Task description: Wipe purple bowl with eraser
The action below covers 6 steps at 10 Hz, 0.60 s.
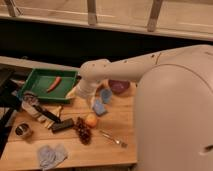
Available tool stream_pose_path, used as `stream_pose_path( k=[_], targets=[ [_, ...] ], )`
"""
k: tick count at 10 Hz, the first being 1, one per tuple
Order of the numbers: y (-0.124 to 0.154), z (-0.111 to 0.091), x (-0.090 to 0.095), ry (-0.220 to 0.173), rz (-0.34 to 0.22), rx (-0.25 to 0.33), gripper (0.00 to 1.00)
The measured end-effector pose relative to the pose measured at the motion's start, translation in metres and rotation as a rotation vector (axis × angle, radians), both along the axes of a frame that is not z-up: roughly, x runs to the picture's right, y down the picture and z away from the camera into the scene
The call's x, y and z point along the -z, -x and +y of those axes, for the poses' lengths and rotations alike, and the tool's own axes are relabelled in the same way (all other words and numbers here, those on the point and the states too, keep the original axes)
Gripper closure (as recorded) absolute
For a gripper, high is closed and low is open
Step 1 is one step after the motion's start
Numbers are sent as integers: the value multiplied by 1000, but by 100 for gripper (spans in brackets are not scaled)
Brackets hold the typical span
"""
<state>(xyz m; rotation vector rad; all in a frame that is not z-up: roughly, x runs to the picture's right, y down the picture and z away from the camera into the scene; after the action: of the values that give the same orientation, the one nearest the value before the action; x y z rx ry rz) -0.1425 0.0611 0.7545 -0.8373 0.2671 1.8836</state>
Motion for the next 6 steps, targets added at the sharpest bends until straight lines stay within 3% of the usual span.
stream_pose_path(
  k=[1, 3, 4, 5, 6],
  targets=[
    [30, 3, 0, -2, -46, 18, 20],
    [78, 22, 4, -3, -85, 77, 20],
    [92, 30, 3, -5, -81, 104, 20],
    [110, 42, -2, -15, -38, 155, 20],
    [119, 48, -3, -14, -12, 168, 20]
  ],
)
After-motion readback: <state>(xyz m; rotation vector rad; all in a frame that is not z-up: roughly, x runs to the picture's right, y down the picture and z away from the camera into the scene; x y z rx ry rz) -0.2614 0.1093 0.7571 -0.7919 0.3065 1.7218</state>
